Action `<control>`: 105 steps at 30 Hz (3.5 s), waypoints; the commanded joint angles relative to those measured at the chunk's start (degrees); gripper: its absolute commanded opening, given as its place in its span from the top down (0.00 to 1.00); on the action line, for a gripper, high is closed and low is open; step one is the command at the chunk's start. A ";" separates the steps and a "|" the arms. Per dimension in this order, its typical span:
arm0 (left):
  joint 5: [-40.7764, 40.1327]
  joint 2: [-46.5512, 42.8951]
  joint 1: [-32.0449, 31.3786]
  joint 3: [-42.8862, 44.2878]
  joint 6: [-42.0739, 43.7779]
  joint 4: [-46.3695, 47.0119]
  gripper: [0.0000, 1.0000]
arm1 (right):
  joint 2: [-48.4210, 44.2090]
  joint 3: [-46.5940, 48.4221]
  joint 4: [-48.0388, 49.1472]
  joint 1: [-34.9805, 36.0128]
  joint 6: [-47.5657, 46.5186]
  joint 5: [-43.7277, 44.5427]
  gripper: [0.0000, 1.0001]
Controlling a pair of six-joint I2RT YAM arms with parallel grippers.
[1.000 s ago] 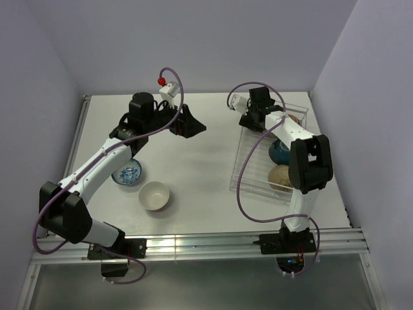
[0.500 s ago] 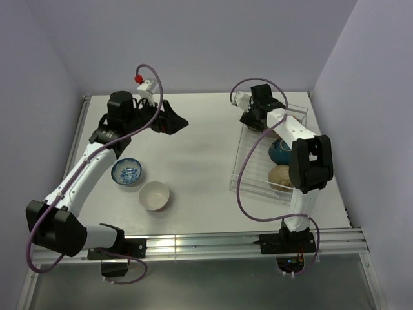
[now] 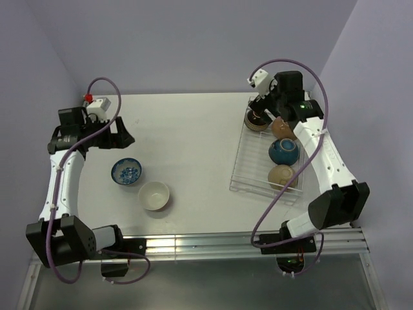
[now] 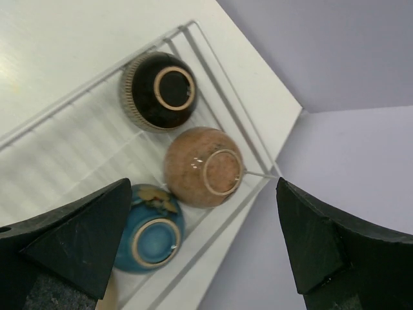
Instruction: Load the bowls into the dish rack
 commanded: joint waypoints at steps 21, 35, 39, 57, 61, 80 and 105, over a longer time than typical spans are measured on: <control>8.25 10.68 -10.86 -6.30 47.53 -20.16 0.18 | -12.63 -3.12 -17.33 -0.26 22.43 -23.16 0.00; 0.68 22.02 -18.97 -5.06 52.89 -17.26 0.25 | -11.49 -1.63 -18.91 -0.44 24.72 -25.45 0.00; 0.51 24.31 -19.94 -6.29 52.98 -16.47 0.32 | -11.05 -0.66 -19.78 -0.88 24.90 -25.88 0.00; 2.44 21.24 -25.65 -8.06 46.14 -9.71 1.00 | -10.08 0.22 -20.41 -6.94 27.44 -33.44 0.00; 3.83 18.60 -28.90 -1.83 40.17 -9.43 1.00 | -11.75 -2.68 -16.71 -8.35 28.76 -34.84 0.00; 15.18 19.83 -38.04 14.45 -21.17 39.14 1.00 | -15.97 -10.94 1.03 -9.84 50.72 -53.30 0.00; 14.04 31.25 -46.31 17.79 -41.85 63.87 1.00 | -23.36 -24.57 17.48 -12.04 77.81 -59.63 0.00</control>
